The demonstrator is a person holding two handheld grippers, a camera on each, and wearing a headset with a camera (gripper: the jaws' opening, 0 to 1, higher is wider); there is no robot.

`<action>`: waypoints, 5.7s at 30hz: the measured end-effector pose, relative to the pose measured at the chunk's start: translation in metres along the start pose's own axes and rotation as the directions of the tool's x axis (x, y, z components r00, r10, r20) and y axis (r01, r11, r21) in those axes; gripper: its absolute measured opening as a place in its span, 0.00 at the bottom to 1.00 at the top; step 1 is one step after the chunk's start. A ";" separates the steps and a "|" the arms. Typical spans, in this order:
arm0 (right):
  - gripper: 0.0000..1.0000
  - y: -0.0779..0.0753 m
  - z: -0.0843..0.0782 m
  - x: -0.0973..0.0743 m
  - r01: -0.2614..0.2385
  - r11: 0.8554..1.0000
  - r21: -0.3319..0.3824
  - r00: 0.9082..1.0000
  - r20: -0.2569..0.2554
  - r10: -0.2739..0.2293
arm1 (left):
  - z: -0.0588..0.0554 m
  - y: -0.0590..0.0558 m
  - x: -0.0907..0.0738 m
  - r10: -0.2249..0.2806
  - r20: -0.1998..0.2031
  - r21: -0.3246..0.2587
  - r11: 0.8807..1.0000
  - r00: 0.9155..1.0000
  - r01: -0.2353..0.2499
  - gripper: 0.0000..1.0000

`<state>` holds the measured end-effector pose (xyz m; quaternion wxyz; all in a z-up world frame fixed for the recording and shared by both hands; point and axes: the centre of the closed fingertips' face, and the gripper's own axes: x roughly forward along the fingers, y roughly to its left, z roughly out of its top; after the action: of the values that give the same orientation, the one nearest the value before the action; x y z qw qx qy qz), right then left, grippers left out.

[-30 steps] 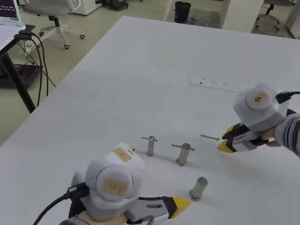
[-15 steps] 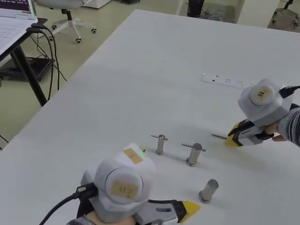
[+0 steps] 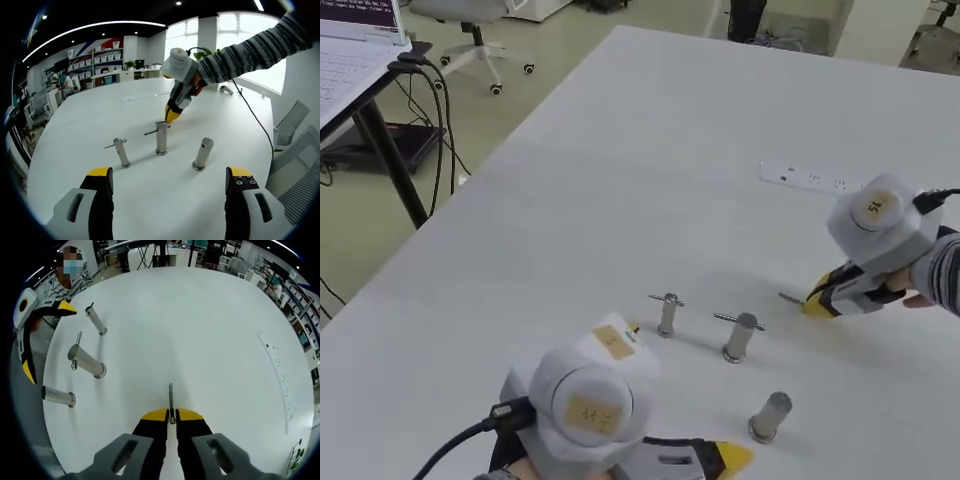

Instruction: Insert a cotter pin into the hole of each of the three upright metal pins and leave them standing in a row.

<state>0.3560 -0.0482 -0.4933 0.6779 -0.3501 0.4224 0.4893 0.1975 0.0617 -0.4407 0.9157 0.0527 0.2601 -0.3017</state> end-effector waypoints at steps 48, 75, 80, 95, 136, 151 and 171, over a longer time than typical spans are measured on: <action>0.00 0.126 0.035 -0.088 0.063 0.903 -0.424 0.974 0.222 0.037 | 0.049 -0.029 -0.006 -0.137 0.085 0.006 0.990 0.987 0.137 0.51; 0.00 0.174 0.046 -0.100 0.094 0.837 -0.539 0.955 0.286 0.077 | 0.057 -0.046 -0.011 -0.236 0.164 -0.256 0.927 0.958 0.272 0.05; 0.00 0.175 0.047 -0.100 0.093 0.844 -0.529 0.953 0.292 0.078 | 0.058 -0.048 -0.012 -0.241 0.169 -0.267 0.922 0.956 0.280 0.01; 0.00 0.174 0.047 -0.101 0.100 0.870 -0.483 0.948 0.312 0.065 | 0.057 -0.055 -0.013 -0.271 0.155 -0.184 0.937 0.950 0.297 0.00; 0.00 0.181 0.030 -0.095 0.005 0.896 -0.443 0.958 0.258 0.122 | 0.049 -0.064 -0.015 -0.316 0.083 0.166 0.940 0.945 0.299 0.06; 0.00 0.158 0.008 -0.093 0.036 0.921 -0.388 0.969 0.237 0.062 | 0.039 -0.062 0.004 -0.262 0.069 0.151 0.956 0.963 0.250 0.20; 0.00 0.156 -0.006 -0.083 0.025 0.925 -0.380 0.976 0.211 0.061 | 0.029 -0.060 0.019 -0.229 0.013 0.164 0.961 0.973 0.224 0.25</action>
<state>0.1912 -0.0405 -0.4295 0.6350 -0.4150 0.2455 0.6036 0.1884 -0.0048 -0.4224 0.8719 0.0919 0.2247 -0.4252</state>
